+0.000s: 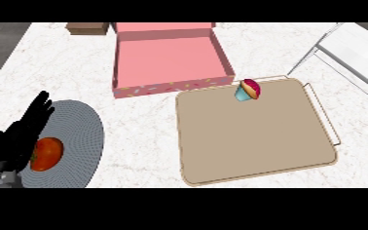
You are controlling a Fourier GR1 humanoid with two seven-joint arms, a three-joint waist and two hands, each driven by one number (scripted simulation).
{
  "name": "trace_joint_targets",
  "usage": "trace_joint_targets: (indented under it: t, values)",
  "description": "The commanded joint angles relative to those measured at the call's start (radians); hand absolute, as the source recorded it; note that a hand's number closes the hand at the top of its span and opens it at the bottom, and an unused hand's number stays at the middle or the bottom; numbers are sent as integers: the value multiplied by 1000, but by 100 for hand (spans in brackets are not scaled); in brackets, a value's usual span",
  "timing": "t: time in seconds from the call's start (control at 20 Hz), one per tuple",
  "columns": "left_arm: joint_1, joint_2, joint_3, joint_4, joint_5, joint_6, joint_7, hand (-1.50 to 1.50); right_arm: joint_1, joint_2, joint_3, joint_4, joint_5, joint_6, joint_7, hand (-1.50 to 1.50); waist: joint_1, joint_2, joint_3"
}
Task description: Pick the lemon from the tray and place it in the tiered shelf
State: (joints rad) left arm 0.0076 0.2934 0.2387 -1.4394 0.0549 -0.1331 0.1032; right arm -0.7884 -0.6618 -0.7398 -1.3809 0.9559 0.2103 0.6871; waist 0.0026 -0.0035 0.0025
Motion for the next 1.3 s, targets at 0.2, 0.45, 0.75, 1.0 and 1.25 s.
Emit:
trace_joint_targets:
  t: [0.2,0.45,0.75,1.0,1.25]
  values:
    - [18,-53,-27,11,-36,34,-26,0,-1,9,-136,-193,-215,54,65,-150,-14,-2,-3]
    - [23,-33,-7,8,-19,13,-7,0,4,-97,-251,-309,-339,141,126,-150,-18,-3,-3]
    - [25,-14,19,11,-14,9,-7,0,30,-275,-387,-485,-423,358,345,-150,-37,-9,-4]
    - [97,-12,47,-24,-7,19,-1,0,97,-402,-610,-434,-562,592,364,-150,-85,-29,-2]
    - [81,-13,54,-20,-13,32,2,0,126,-528,-770,-392,-671,754,370,-150,-114,-33,-4]
